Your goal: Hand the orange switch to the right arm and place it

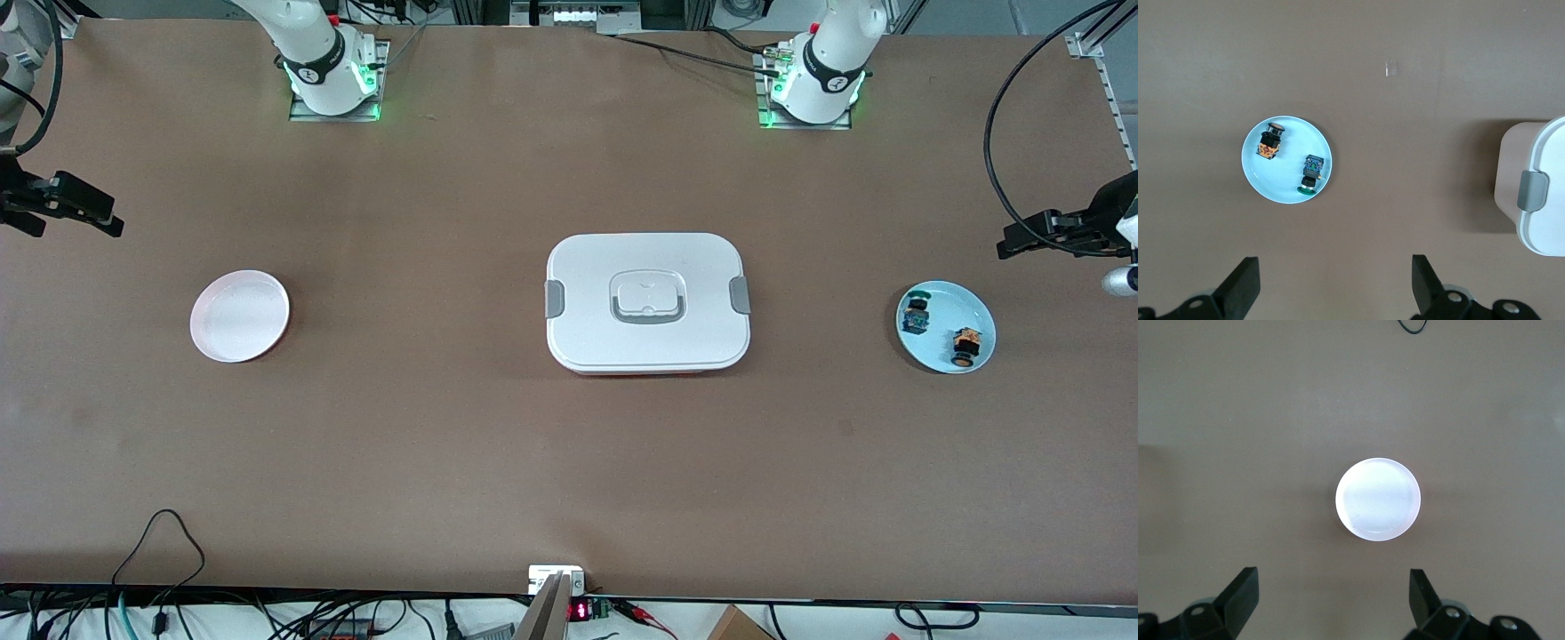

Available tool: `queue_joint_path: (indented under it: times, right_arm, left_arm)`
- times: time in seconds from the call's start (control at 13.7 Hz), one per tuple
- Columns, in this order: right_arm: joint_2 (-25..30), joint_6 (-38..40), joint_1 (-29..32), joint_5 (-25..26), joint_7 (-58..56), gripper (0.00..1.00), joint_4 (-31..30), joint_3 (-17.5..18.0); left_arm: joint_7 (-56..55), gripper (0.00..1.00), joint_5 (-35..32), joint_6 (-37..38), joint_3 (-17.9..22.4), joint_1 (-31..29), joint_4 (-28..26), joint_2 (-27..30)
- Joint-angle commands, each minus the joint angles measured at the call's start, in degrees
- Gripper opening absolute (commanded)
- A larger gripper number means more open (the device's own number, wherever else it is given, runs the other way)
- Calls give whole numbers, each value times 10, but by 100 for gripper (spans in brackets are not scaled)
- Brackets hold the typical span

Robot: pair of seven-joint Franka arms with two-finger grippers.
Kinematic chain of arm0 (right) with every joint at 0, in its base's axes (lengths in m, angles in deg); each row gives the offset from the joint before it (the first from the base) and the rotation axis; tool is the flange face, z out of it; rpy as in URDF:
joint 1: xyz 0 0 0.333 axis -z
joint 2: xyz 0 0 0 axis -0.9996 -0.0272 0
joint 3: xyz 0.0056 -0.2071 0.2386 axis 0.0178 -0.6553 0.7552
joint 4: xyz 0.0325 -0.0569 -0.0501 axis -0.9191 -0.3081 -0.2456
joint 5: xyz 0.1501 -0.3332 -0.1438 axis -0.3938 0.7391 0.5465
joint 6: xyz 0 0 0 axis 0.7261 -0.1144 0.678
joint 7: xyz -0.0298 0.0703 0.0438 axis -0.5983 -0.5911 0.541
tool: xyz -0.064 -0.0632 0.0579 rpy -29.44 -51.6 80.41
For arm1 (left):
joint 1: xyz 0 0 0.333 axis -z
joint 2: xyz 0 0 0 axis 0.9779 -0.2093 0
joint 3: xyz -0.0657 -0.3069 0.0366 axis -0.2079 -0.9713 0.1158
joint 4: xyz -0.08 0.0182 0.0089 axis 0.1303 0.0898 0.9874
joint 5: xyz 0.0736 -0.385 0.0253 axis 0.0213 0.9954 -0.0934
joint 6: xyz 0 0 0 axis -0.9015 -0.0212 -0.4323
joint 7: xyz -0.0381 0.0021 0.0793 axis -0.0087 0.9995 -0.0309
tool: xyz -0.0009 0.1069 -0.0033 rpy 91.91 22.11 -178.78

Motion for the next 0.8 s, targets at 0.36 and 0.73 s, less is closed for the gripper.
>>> queue_joint_path:
  times: [0.36,0.73]
  right_arm:
    - [-1,9,0,6,6,100,7,1]
    - [-1,9,0,6,6,100,6,1]
  left_arm:
    - [-5,100,7,27,-1,-8,14,-6]
    - [-2,100,7,27,0,-9,13,-6]
